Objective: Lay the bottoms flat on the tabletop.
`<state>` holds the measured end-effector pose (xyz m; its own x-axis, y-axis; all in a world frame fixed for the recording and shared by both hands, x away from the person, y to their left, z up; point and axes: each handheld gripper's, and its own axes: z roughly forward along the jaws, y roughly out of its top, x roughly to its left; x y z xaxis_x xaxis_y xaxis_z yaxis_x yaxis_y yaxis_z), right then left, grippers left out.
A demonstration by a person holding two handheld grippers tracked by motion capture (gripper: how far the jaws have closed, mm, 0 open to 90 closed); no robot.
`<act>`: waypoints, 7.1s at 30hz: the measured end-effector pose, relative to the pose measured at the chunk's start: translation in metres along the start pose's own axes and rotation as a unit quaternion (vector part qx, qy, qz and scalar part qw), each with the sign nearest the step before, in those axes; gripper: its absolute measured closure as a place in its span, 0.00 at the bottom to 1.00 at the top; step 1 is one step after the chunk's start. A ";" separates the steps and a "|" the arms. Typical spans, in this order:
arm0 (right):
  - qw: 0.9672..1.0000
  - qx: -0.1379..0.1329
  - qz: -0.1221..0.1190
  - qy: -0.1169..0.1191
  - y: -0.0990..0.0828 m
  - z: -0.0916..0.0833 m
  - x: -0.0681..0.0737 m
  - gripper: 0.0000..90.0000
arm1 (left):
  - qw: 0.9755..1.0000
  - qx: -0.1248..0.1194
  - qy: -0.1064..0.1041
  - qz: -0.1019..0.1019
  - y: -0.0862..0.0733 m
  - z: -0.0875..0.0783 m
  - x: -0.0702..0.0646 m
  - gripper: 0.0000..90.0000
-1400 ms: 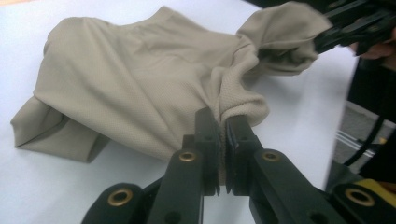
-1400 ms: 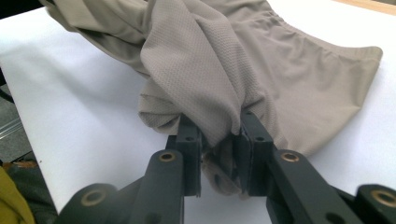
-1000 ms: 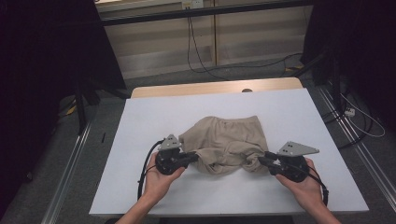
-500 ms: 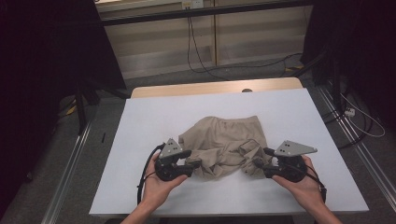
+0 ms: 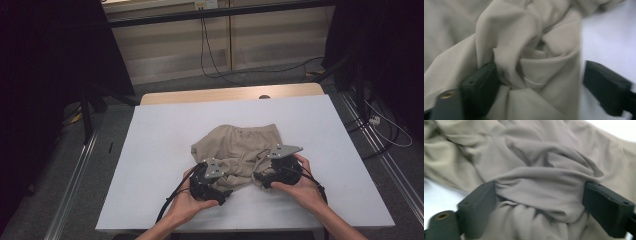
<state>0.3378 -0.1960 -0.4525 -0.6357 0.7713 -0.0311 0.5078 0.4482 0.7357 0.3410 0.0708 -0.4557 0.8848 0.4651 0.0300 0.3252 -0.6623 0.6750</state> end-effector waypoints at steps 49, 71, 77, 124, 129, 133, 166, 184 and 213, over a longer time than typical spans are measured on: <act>0.995 -0.069 0.056 0.045 -0.022 -0.084 0.009 0.27 | 0.991 -0.102 -0.044 -0.079 -0.005 -0.082 0.014 0.39; 0.997 -0.016 0.071 0.016 -0.012 -0.027 -0.025 0.42 | 0.994 0.001 0.039 -0.106 -0.005 -0.007 0.080 0.70; 0.998 0.020 0.058 0.031 -0.022 -0.018 -0.016 0.63 | 0.996 0.018 0.015 -0.089 -0.007 -0.015 0.066 0.96; 0.988 -0.002 0.146 -0.047 -0.004 0.001 -0.088 0.58 | 0.982 -0.009 0.010 -0.188 0.003 0.002 0.092 0.51; 0.986 0.002 0.169 -0.009 -0.007 0.008 -0.090 0.77 | 0.980 -0.011 -0.021 -0.198 0.001 0.000 0.090 0.74; 0.984 -0.006 0.181 -0.002 -0.008 0.007 -0.092 0.94 | 0.976 -0.026 -0.037 -0.214 0.003 0.002 0.088 0.76; 0.974 -0.196 0.109 -0.029 0.084 -0.092 -0.092 0.96 | 0.968 -0.189 0.051 -0.154 0.081 -0.094 0.123 0.94; 0.962 -0.257 0.066 -0.063 0.182 -0.129 -0.105 0.96 | 0.949 -0.263 0.108 -0.140 0.155 -0.161 0.160 0.95; 0.979 -0.159 0.115 -0.055 0.129 -0.014 -0.150 0.95 | 0.968 -0.154 0.076 -0.184 0.107 -0.050 0.203 0.94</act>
<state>0.4904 -0.2606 -0.3433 -0.4510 0.8868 0.1012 0.4119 0.1062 0.9050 0.5386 0.1236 -0.3409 0.6608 0.7326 -0.1630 0.4739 -0.2390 0.8475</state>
